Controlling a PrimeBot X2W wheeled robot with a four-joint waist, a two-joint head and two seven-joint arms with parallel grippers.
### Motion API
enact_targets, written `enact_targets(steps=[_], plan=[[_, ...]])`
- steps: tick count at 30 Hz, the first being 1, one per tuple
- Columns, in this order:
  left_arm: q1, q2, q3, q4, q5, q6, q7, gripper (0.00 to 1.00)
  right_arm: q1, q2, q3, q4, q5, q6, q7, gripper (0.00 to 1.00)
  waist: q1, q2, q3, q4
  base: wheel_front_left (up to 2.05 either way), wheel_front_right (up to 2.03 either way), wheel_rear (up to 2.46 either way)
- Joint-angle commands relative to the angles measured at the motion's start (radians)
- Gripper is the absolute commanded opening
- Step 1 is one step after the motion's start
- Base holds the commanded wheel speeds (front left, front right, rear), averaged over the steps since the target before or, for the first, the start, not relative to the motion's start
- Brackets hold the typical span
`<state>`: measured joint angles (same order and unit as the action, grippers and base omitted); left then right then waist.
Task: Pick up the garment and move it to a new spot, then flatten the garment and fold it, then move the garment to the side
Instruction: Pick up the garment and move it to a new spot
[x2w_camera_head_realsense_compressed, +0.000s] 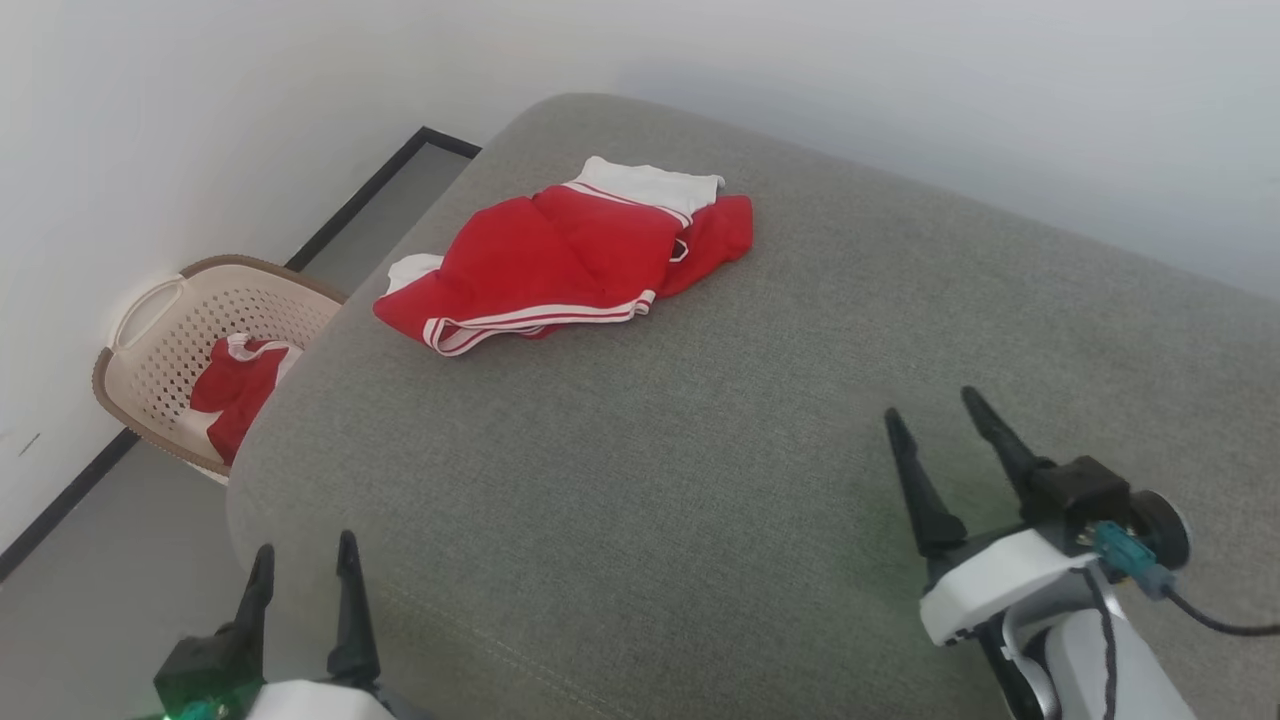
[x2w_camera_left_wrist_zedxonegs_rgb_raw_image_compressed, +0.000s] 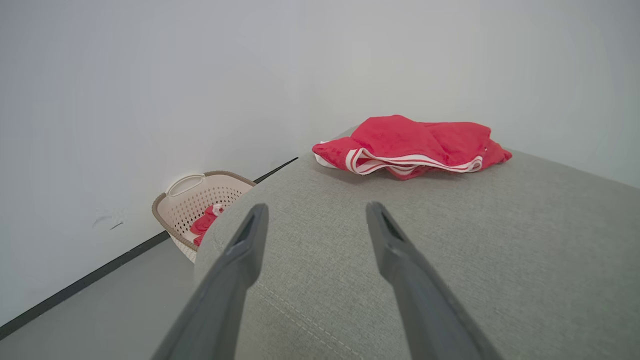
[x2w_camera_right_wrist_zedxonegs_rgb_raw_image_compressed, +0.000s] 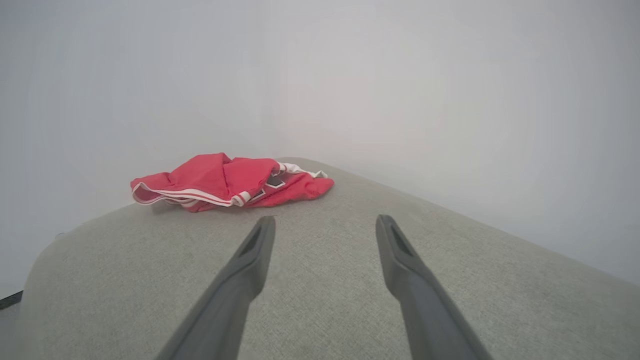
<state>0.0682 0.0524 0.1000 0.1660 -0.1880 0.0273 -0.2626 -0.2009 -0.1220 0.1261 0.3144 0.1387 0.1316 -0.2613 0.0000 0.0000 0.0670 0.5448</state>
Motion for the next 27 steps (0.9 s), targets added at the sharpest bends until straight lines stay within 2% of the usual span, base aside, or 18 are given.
enact_targets(steps=[1, 6, 11, 17, 23, 25, 27], plan=[[0.014, -0.002, 0.0, -0.009, -0.008, 0.007, -0.003, 1.0, -0.015, 0.002, 0.005, 0.002, 0.006, -0.002, -0.005, 1.0, 0.0, 0.0, -0.003, -0.001, 0.0, 0.0, 0.0], [0.029, -0.003, -0.017, -0.023, -0.011, 0.011, -0.003, 1.0, -0.014, 0.004, 0.02, 0.008, 0.019, -0.002, -0.005, 1.0, 0.0, 0.0, -0.014, -0.007, 0.0, 0.0, 0.0], [-0.038, 0.003, -0.042, 0.02, 0.038, -0.048, -0.003, 1.0, 0.028, 0.009, -0.019, -0.008, 0.015, -0.002, -0.005, 1.0, 0.0, 0.0, -0.028, -0.029, 0.0, 0.0, 0.0], [-0.237, 0.066, -0.064, 0.101, 0.078, -0.123, -0.003, 1.0, 0.01, 0.009, -0.026, -0.041, 0.012, -0.002, -0.004, 1.0, 0.0, 0.0, 0.05, -0.171, 0.0, 0.0, 0.0], [-0.488, 0.157, -0.037, 0.284, -0.022, -0.153, -0.002, 1.0, -0.016, 0.015, -0.032, -0.058, 0.019, -0.002, -0.004, 1.0, 0.0, 0.0, 0.129, -0.319, 0.0, 0.0, 0.0], [-0.56, 0.215, -0.054, 0.376, -0.031, -0.157, 0.023, 1.0, -0.025, 0.019, -0.034, -0.061, 0.021, -0.002, -0.004, 1.0, 0.0, 0.0, 0.146, -0.361, 0.0, 0.0, 0.0], [-0.633, 0.249, -0.06, 0.478, -0.104, -0.157, 0.075, 1.0, -0.032, 0.023, -0.036, -0.065, 0.022, -0.002, -0.004, 1.0, 0.0, 0.0, 0.159, -0.403, 0.0, 0.0, 0.0]])
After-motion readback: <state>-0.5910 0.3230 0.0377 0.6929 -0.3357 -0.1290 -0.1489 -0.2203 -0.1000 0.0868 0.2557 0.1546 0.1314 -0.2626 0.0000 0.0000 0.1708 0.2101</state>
